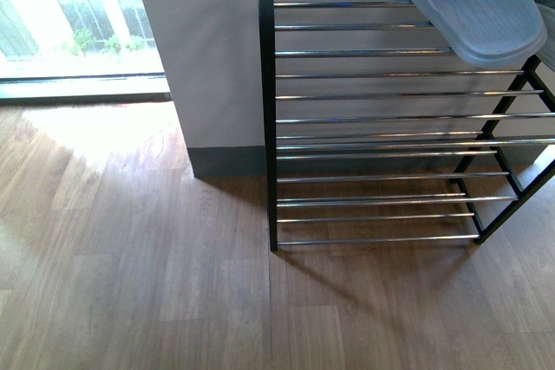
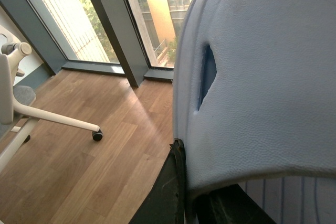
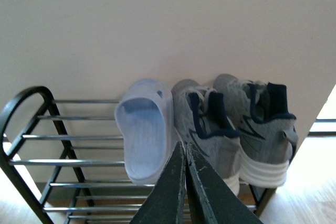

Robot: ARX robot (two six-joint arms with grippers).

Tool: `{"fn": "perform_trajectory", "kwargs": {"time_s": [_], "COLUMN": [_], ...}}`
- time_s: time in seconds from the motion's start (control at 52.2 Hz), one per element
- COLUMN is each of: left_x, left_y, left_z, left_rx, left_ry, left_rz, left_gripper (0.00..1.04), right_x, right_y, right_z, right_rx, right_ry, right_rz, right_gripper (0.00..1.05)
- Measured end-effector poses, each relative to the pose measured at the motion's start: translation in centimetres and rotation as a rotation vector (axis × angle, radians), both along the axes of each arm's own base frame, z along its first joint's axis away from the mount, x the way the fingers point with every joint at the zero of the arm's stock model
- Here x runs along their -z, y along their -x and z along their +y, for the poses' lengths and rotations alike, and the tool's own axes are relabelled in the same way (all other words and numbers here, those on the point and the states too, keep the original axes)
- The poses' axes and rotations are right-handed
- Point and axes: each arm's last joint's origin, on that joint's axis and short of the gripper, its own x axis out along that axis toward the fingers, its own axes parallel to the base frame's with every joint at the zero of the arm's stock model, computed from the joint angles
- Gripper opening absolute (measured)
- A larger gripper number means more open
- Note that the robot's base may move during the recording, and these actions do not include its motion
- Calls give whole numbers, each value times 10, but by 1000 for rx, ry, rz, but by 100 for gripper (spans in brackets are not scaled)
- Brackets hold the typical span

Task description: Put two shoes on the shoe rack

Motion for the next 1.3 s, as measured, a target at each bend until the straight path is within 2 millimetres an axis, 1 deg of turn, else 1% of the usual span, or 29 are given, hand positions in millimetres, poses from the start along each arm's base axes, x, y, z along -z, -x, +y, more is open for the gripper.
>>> {"fn": "perform_trajectory", "kwargs": {"time_s": [0.077, 0.211, 0.422, 0.997, 1.054, 1.303], "left_x": [0, 0, 0, 0, 0, 0], "left_y": [0, 0, 0, 0, 0, 0], "left_z": [0, 0, 0, 0, 0, 0], "left_rx": [0, 0, 0, 0, 0, 0], "left_ry": [0, 0, 0, 0, 0, 0], "left_rz": [0, 0, 0, 0, 0, 0], "left_gripper": [2, 2, 2, 2, 2, 2], "right_x": [12, 25, 40, 56, 60, 58], "right_y": [11, 26, 45, 72, 74, 82], "right_z": [-3, -3, -3, -3, -3, -3], "right_rx": [15, 15, 15, 15, 14, 13], "right_ry": [-1, -1, -2, -1, -1, -2], "right_rz": [9, 10, 6, 6, -7, -22], "right_gripper": [1, 1, 1, 1, 1, 1]}}
